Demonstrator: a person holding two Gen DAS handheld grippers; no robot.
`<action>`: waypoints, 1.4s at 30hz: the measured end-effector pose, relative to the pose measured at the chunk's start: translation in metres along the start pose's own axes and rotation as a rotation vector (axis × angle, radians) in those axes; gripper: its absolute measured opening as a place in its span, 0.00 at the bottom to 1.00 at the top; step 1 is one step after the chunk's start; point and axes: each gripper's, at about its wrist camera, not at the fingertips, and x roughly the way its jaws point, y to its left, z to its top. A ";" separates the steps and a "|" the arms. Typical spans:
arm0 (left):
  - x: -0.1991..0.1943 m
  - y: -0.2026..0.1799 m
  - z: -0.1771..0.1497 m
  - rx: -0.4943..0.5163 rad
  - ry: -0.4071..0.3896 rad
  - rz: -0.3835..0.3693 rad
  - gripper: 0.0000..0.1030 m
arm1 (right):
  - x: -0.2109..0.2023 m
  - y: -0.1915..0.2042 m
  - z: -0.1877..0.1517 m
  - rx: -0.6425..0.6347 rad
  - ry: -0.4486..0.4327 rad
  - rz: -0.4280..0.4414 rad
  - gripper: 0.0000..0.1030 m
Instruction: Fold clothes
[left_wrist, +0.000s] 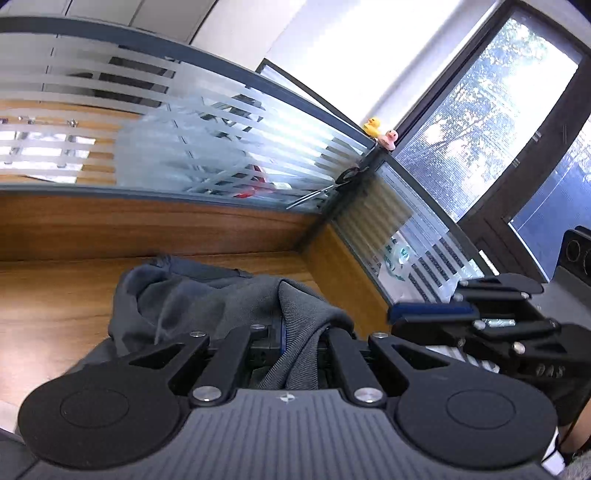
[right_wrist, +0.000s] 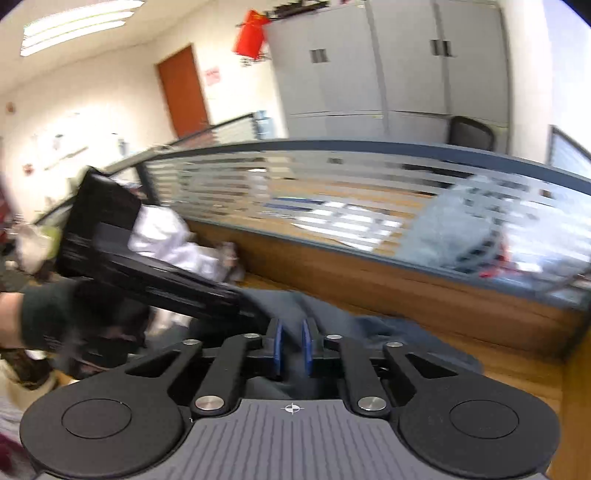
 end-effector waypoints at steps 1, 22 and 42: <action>-0.001 -0.001 0.000 -0.007 0.001 -0.009 0.02 | 0.003 0.001 0.004 -0.004 0.008 0.016 0.05; 0.012 0.045 -0.032 -0.309 -0.036 0.155 0.01 | 0.103 -0.024 -0.096 -0.176 0.479 -0.137 0.00; 0.026 0.032 -0.048 -0.205 0.068 0.159 0.02 | 0.104 -0.041 -0.060 0.061 0.157 -0.090 0.04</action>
